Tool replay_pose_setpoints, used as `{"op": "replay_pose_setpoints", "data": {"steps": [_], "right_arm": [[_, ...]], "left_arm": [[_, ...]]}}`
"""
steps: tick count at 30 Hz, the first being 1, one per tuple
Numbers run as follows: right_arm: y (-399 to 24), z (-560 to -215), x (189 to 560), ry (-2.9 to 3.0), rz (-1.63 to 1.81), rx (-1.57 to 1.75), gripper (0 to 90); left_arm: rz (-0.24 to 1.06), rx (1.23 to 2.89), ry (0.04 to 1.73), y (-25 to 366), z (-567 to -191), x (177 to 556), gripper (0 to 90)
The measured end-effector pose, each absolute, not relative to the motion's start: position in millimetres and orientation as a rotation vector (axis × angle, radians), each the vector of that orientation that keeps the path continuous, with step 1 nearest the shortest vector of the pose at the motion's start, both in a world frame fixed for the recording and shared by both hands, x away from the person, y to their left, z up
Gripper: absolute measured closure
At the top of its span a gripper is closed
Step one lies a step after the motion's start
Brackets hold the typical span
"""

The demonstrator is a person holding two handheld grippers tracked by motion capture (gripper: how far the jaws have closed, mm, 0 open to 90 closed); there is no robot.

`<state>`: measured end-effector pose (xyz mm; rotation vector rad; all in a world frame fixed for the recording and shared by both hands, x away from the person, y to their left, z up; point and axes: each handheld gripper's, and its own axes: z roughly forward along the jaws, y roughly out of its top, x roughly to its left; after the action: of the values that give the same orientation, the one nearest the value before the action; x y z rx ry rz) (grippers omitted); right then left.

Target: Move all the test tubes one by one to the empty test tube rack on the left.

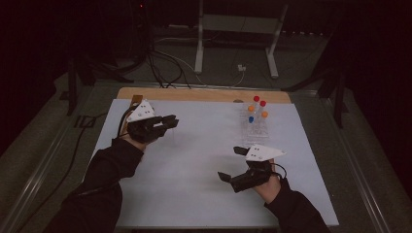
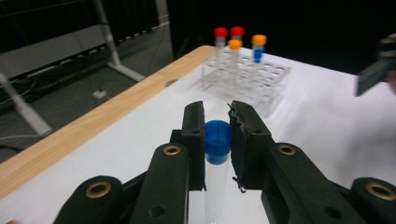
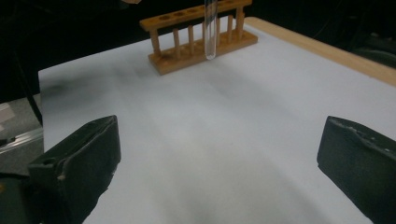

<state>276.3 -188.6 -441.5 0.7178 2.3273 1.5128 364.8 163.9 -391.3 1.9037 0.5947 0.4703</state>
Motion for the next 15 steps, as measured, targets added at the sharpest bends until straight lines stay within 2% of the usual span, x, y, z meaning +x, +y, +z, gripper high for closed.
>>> {"op": "replay_pose_setpoints", "data": {"steps": [15], "right_arm": [[-192.0,-443.2,276.4,2.257,1.536,0.737,0.0]], "left_arm": [[0.581,1.864,0.725,208.1,-377.5,390.2,77.8]]}}
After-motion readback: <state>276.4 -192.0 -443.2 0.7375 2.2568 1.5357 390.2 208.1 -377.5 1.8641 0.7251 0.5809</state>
